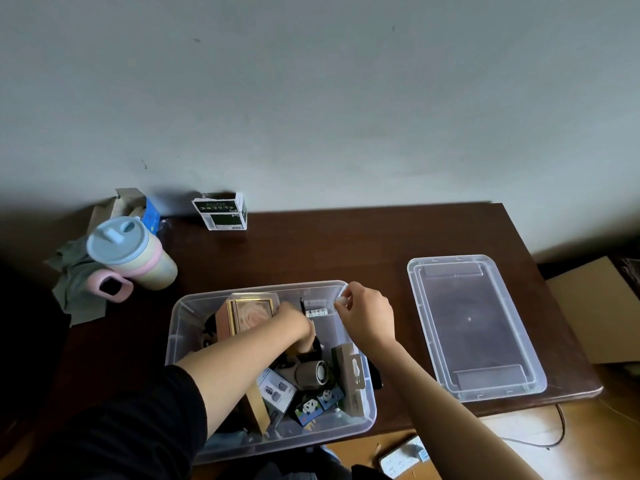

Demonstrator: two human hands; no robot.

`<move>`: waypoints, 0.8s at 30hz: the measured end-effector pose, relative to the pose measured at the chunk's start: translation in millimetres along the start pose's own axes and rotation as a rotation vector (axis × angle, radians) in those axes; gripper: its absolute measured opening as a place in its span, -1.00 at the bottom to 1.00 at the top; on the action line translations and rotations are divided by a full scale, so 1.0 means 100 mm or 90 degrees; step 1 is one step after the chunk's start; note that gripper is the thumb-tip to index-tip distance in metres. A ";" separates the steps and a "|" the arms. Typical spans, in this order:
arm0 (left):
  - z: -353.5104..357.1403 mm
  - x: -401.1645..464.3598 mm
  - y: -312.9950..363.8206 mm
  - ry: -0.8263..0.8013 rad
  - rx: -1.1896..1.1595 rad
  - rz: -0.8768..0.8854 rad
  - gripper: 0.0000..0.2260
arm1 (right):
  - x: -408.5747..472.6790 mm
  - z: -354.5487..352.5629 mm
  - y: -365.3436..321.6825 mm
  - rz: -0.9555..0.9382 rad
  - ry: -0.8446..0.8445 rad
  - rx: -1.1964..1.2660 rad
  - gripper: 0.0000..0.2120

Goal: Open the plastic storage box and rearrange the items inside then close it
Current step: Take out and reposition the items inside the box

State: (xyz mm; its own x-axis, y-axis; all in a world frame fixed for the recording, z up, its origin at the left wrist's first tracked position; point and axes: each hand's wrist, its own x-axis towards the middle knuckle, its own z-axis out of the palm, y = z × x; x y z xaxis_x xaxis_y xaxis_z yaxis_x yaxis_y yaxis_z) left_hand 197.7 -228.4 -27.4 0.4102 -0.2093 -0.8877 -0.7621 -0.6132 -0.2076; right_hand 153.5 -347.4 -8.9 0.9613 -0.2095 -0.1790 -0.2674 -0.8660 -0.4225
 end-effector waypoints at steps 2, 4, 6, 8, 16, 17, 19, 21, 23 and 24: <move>0.07 0.02 0.06 0.043 0.055 -0.016 -0.56 | 0.01 -0.02 -0.03 -0.001 -0.004 -0.031 -0.93; 0.13 0.03 0.13 0.116 0.112 -0.026 -0.63 | 0.02 -0.03 -0.04 -0.003 -0.009 -0.054 -0.91; 0.17 0.03 0.19 0.163 0.157 -0.039 -0.67 | 0.02 -0.04 -0.05 -0.004 -0.014 -0.058 -0.91; 0.17 0.01 0.24 0.129 0.182 -0.067 -0.68 | 0.01 -0.05 -0.06 -0.002 -0.021 -0.055 -0.90; 0.12 -0.04 0.21 0.236 0.036 -0.121 -0.71 | -0.03 -0.07 -0.15 0.012 -0.054 -0.023 -0.82; 0.15 -0.06 0.17 0.280 0.015 -0.107 -0.71 | -0.04 -0.08 -0.15 0.014 -0.054 -0.019 -0.82; 0.23 -0.06 0.10 0.362 -0.009 -0.044 -0.71 | -0.05 -0.09 -0.15 0.017 -0.050 -0.013 -0.83; 0.28 -0.04 0.03 0.407 -0.011 0.056 -0.70 | -0.06 -0.10 -0.14 0.020 -0.046 -0.006 -0.83; 0.26 0.00 -0.03 0.382 -0.034 0.132 -0.69 | -0.06 -0.11 -0.15 0.027 -0.050 -0.003 -0.84; 0.23 0.01 -0.04 0.344 -0.052 0.149 -0.69 | -0.06 -0.11 -0.15 0.031 -0.053 -0.005 -0.84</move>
State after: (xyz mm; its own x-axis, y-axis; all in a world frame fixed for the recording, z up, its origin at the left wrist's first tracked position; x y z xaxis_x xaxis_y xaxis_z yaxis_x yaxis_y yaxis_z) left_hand 189.7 -208.5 -36.7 0.4490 -0.6912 -0.5663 -0.8309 -0.5561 0.0199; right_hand 152.8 -338.0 8.4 0.9381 -0.2140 -0.2723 -0.3133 -0.8595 -0.4038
